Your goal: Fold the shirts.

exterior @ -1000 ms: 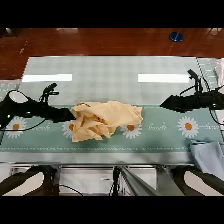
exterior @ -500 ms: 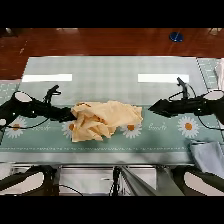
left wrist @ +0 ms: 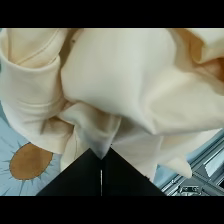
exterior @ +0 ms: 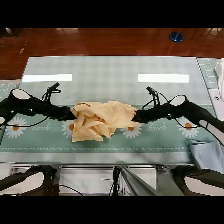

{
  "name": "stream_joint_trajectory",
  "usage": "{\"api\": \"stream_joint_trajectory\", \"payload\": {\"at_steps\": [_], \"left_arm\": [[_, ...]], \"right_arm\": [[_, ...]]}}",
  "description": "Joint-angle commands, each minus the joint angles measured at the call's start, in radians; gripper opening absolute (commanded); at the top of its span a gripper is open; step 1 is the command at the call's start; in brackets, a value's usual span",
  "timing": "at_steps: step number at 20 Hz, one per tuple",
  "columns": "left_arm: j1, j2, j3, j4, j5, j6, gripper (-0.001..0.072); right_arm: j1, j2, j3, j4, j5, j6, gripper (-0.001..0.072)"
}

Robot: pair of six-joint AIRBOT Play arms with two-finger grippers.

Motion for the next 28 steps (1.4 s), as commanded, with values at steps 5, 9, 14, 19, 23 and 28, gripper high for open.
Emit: {"api": "stream_joint_trajectory", "payload": {"at_steps": [5,9,14,19,23,28], "left_arm": [[0.052,0.151,0.223,0.0,-0.077,0.008,0.0023],[0.151,0.331,0.504,0.0,-0.112,-0.058,0.0023],[0.192,0.489,0.804,0.006,-0.109,-0.158,0.0023],[0.192,0.565,1.039,0.027,-0.112,-0.201,0.0021],[0.192,0.609,1.175,0.026,-0.237,-0.264,0.0021],[0.192,0.666,1.198,0.034,-0.583,-0.383,0.002]], "right_arm": [[-0.07,0.253,0.109,0.016,0.096,-0.025,0.0016],[-0.23,0.524,0.29,0.011,0.095,0.036,0.0016],[-0.343,0.671,0.571,-0.079,0.114,0.168,0.0016],[-0.349,0.692,0.846,-0.152,0.154,0.301,0.0015],[-0.349,0.692,1.033,-0.207,0.317,0.397,0.0015],[-0.348,0.692,1.171,-0.317,0.741,0.54,0.0015]]}}
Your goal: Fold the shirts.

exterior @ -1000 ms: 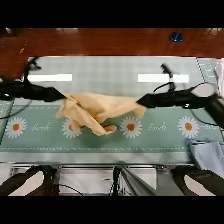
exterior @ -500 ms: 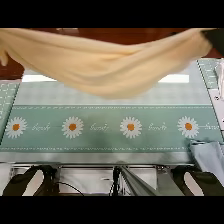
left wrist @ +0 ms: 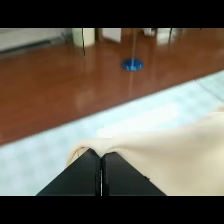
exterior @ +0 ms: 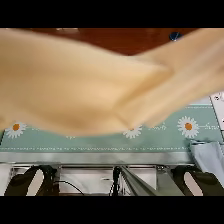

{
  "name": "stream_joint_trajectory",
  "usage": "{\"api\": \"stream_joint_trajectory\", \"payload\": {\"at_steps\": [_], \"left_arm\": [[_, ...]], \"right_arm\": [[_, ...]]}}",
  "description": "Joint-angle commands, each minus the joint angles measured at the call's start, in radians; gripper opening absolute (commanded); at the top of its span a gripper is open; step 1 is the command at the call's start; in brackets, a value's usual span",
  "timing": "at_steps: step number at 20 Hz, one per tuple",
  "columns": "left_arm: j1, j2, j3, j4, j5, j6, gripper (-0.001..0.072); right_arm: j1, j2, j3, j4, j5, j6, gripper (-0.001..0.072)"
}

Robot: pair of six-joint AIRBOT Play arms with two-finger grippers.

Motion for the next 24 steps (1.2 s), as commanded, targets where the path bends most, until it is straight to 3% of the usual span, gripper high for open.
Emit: {"api": "stream_joint_trajectory", "payload": {"at_steps": [1,2,5,10,13,16,18,20,24], "left_arm": [[-0.001,0.037,0.017,0.0,-0.244,-0.116,0.002],[-0.002,0.047,0.003,-0.003,-0.245,-0.129,0.002],[-0.002,0.069,-0.133,-0.005,-0.245,-0.152,0.002],[-0.003,0.146,-0.794,-0.005,-0.196,-0.047,0.0019],[-0.063,0.095,-1.168,-0.009,0.124,-0.003,0.0019],[-0.226,-0.05,-1.365,-0.032,0.467,0.056,0.0019],[-0.327,-0.192,-1.388,-0.031,0.671,0.123,0.0019],[-0.377,-0.32,-1.362,-0.032,0.821,0.135,0.0021],[-0.385,-0.462,-1.268,-0.05,1.002,0.135,0.0022]], "right_arm": [[0.0,0.0,0.079,-0.091,0.367,0.121,0.0016],[0.0,-0.007,0.078,-0.123,0.452,0.131,0.0015],[0.009,-0.003,0.006,-0.154,0.447,0.151,0.0014],[0.009,-0.013,-0.494,-0.183,0.4,0.056,0.0015],[0.009,-0.069,-0.839,-0.198,0.103,0.005,0.0015],[0.009,-0.213,-0.98,-0.137,-0.184,-0.105,0.0015],[0.009,-0.327,-0.978,-0.104,-0.341,-0.151,0.0015],[0.009,-0.416,-0.974,-0.039,-0.486,-0.173,0.0015],[0.009,-0.526,-0.974,0.068,-0.679,-0.195,0.0015]]}}
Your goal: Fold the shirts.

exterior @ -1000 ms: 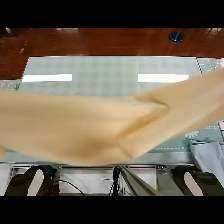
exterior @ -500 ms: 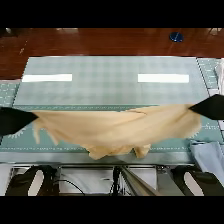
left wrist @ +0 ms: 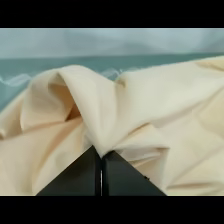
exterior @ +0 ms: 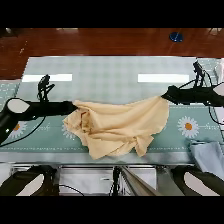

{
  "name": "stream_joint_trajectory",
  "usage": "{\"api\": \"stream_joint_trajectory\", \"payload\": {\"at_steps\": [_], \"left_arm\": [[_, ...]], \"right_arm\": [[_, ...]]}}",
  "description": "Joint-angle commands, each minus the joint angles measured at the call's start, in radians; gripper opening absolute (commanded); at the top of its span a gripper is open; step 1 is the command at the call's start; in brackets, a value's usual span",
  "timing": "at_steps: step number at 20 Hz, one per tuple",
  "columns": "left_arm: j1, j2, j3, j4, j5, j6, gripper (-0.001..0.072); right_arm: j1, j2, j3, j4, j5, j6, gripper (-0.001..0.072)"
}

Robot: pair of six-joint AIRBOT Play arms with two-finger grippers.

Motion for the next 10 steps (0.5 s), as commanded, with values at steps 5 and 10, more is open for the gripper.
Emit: {"api": "stream_joint_trajectory", "payload": {"at_steps": [5,10], "left_arm": [[-0.028,-0.132,0.074,-0.01,0.362,0.019,0.0023],[-0.053,-0.247,0.074,-0.011,0.312,0.019,0.0023]], "right_arm": [[0.0,-0.138,-0.012,0.076,-0.386,-0.062,0.0016],[0.0,-0.221,-0.012,0.061,-0.411,-0.066,0.0017]]}}
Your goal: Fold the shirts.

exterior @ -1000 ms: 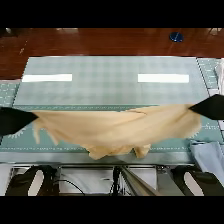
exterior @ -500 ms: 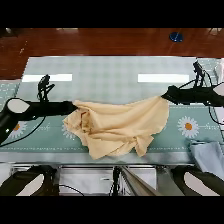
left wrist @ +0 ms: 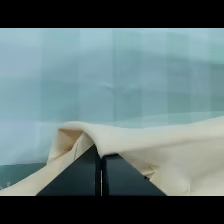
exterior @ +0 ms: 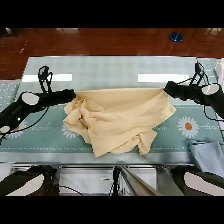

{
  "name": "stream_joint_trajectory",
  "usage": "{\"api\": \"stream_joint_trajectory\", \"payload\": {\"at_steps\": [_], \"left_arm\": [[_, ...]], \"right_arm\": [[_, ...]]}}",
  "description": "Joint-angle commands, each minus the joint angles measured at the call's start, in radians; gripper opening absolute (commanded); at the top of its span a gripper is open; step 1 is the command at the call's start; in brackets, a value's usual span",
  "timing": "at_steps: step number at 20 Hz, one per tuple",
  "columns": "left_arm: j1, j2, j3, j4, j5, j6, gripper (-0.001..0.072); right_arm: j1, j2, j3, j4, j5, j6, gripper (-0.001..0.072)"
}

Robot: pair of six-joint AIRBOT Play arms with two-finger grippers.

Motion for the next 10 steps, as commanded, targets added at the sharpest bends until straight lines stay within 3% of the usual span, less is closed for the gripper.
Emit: {"api": "stream_joint_trajectory", "payload": {"at_steps": [1,6,7,8,10], "left_arm": [[-0.026,-0.076,0.003,0.001,-0.008,0.002,0.0023],[-0.034,-0.089,0.004,0.001,-0.006,0.002,0.0023],[-0.035,-0.089,0.004,0.0,-0.006,0.001,0.0023],[-0.035,-0.089,0.004,-0.001,-0.01,0.001,0.0023],[-0.035,-0.089,0.004,-0.02,-0.021,0.001,0.0023]], "right_arm": [[0.0,-0.056,0.0,-0.004,-0.076,-0.009,0.0017],[-0.015,-0.054,0.055,-0.01,-0.162,-0.016,0.0018],[-0.015,-0.054,0.071,-0.01,-0.151,-0.037,0.0038],[-0.015,-0.054,0.085,-0.01,-0.14,-0.065,0.0117],[-0.015,-0.054,0.127,-0.009,-0.074,-0.088,0.0149]]}}
